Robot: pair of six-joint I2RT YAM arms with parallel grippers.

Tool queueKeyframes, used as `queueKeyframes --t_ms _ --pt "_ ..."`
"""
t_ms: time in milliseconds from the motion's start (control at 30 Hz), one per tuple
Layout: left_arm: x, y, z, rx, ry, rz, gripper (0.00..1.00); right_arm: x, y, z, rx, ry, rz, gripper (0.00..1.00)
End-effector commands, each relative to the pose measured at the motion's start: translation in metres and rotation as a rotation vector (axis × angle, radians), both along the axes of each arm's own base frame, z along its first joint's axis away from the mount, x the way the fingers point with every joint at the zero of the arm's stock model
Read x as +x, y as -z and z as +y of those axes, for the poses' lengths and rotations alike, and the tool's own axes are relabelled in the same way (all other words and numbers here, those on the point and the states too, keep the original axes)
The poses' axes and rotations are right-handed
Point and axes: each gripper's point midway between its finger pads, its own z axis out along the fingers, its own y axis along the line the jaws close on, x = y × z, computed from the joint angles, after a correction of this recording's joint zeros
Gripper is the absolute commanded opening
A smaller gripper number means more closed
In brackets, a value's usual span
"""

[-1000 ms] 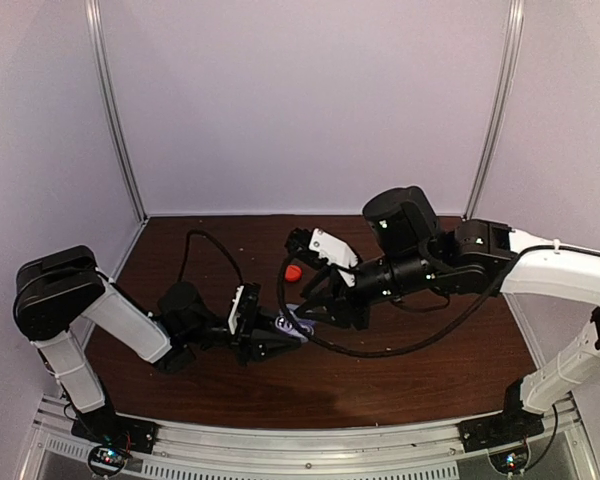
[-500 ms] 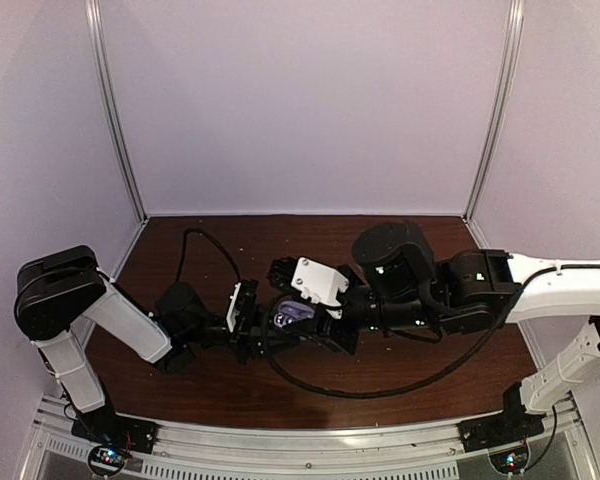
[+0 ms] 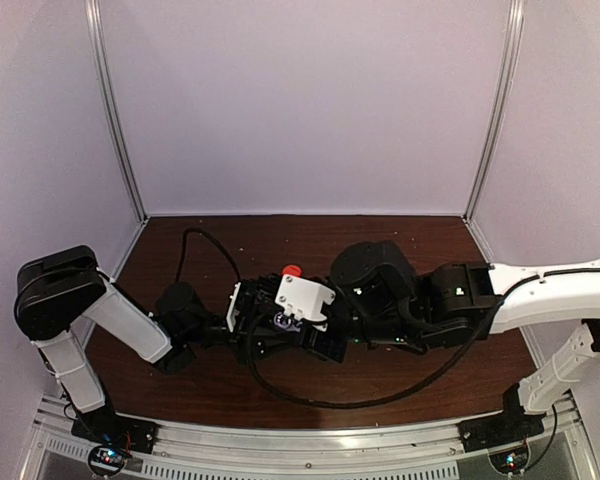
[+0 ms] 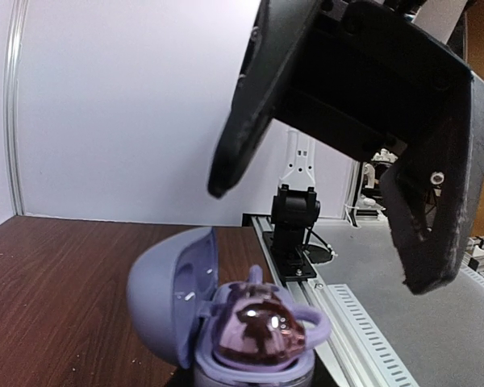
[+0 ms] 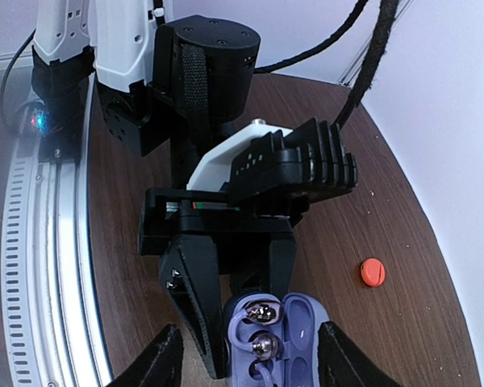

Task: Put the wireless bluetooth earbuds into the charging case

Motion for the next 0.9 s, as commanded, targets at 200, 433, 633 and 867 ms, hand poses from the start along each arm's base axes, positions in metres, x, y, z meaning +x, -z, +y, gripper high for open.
queueKeyframes --t_ms 200,433,633,867 --pt "0.002 -0.02 0.002 -0.076 -0.009 -0.056 0.0 0.004 0.009 0.005 -0.04 0.01 -0.054 0.49" --pt "0.002 -0.019 0.002 -0.073 -0.009 -0.057 0.0 0.01 0.009 0.003 -0.059 0.037 -0.085 0.45" --pt "0.001 -0.019 0.002 -0.073 -0.007 -0.054 0.0 0.016 0.008 0.0 -0.057 0.077 -0.1 0.37" --pt "0.001 -0.019 0.002 -0.074 -0.007 -0.055 0.0 0.019 0.004 -0.003 -0.05 0.096 -0.105 0.3"
